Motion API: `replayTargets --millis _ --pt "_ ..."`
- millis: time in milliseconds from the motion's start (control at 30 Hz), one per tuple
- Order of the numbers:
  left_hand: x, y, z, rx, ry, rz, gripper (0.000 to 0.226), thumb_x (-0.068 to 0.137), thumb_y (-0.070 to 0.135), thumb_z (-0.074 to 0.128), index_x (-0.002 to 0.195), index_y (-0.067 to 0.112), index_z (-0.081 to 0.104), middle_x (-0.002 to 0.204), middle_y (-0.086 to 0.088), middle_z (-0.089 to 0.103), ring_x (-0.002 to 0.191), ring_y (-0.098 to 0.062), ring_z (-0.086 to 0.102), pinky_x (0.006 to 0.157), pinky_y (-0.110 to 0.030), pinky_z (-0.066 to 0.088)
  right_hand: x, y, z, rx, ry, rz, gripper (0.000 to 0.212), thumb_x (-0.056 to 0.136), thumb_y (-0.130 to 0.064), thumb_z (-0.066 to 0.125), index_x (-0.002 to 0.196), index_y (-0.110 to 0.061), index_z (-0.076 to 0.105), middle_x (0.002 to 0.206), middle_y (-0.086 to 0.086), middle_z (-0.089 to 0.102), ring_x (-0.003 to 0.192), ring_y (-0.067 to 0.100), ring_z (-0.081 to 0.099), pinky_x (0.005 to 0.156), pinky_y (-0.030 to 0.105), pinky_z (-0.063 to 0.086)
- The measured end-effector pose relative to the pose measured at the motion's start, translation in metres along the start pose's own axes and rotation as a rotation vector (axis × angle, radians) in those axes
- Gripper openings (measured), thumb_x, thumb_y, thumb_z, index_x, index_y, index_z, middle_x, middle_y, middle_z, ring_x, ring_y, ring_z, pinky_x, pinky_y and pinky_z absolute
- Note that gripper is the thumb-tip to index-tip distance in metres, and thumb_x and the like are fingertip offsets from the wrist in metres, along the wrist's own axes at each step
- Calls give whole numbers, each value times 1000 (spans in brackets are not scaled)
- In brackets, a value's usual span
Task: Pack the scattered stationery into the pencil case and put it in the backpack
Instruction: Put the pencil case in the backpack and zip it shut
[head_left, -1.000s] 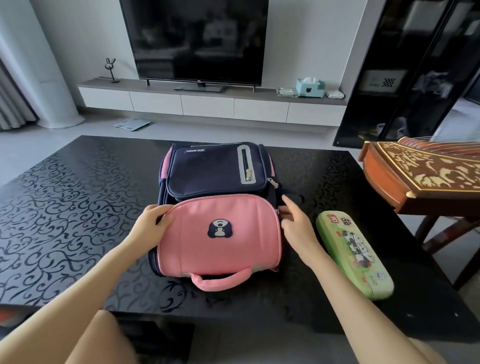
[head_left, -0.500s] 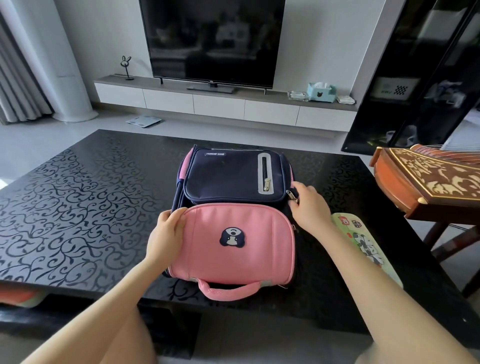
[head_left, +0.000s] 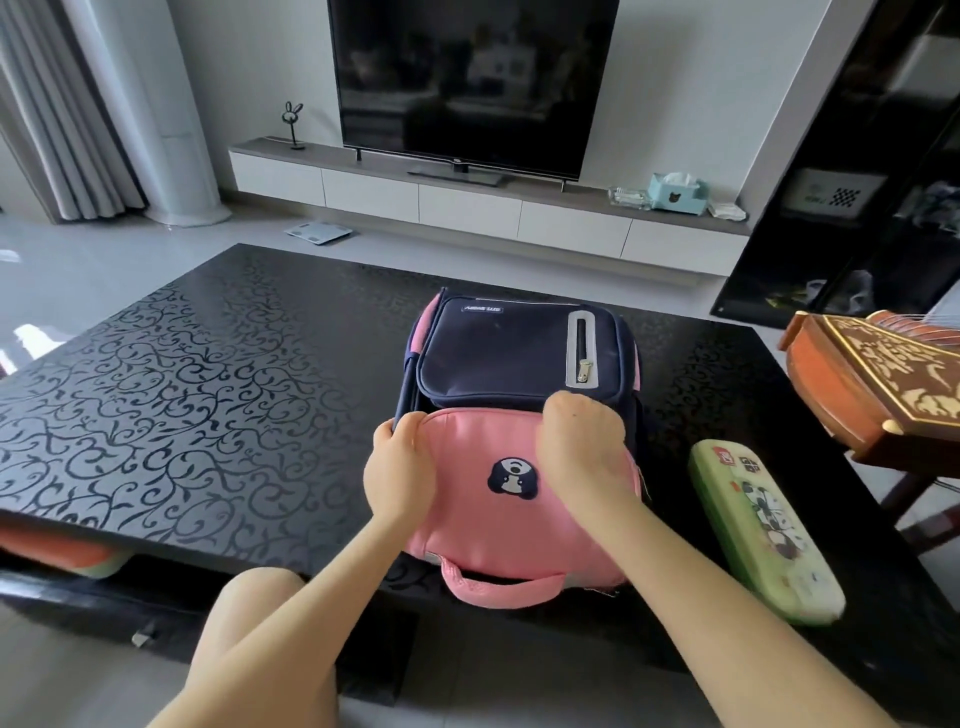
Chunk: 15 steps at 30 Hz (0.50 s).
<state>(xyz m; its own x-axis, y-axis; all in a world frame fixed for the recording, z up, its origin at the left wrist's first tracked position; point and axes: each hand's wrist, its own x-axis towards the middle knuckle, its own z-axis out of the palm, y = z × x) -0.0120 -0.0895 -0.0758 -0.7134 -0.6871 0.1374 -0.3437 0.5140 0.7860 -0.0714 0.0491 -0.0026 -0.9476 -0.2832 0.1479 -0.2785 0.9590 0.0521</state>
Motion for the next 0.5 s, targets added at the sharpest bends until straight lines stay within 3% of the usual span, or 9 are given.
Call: replayTargets --millis 133,200,300,333,400,467,500 --pt "-25 4 0 -174 -58 24 27 93 24 41 114 32 58 126 5 49 88 -11 53 67 -18 35 -12 -67 4 235 -44 -106 19 88 -1 47 101 -5 61 107 12 67 100 30 63 69 31 42" --pt "-30 0 -5 -242 -89 42 25 91 23 50 113 32 59 127 7 47 89 -4 49 73 -18 36 -13 -78 10 330 -14 -130 16 90 -7 47 95 -5 61 102 12 67 96 31 63 65 30 36" --pt "-21 -7 -12 -216 -59 126 20 89 28 56 108 29 63 127 1 50 108 -9 49 84 -22 35 -8 -48 16 421 406 -161 24 83 -15 47 67 -8 63 68 10 63 64 33 61 52 29 31" --pt "-17 -8 -13 -186 -47 149 19 88 29 57 106 27 65 127 0 50 114 -12 48 86 -22 34 -5 -31 21 365 539 -173 21 80 -17 49 68 -10 66 66 8 62 62 32 59 53 30 35" --pt "-11 -4 -10 -123 -37 177 23 85 32 61 105 22 67 132 -4 47 123 -19 43 93 -25 34 4 1 32 209 553 -186 24 81 -26 55 94 -15 70 90 9 67 83 31 60 75 40 45" --pt "-8 4 -6 -86 -41 169 31 82 39 64 106 20 68 138 -5 42 127 -21 37 100 -30 33 11 26 41 110 432 -187 38 85 -39 50 115 -20 65 116 14 63 109 33 56 100 51 34" --pt "-7 7 -3 -73 -30 171 33 81 41 64 105 19 68 137 -4 42 127 -22 36 100 -30 33 13 34 47 103 380 -191 42 87 -43 45 119 -21 62 121 15 61 116 33 53 105 54 28"
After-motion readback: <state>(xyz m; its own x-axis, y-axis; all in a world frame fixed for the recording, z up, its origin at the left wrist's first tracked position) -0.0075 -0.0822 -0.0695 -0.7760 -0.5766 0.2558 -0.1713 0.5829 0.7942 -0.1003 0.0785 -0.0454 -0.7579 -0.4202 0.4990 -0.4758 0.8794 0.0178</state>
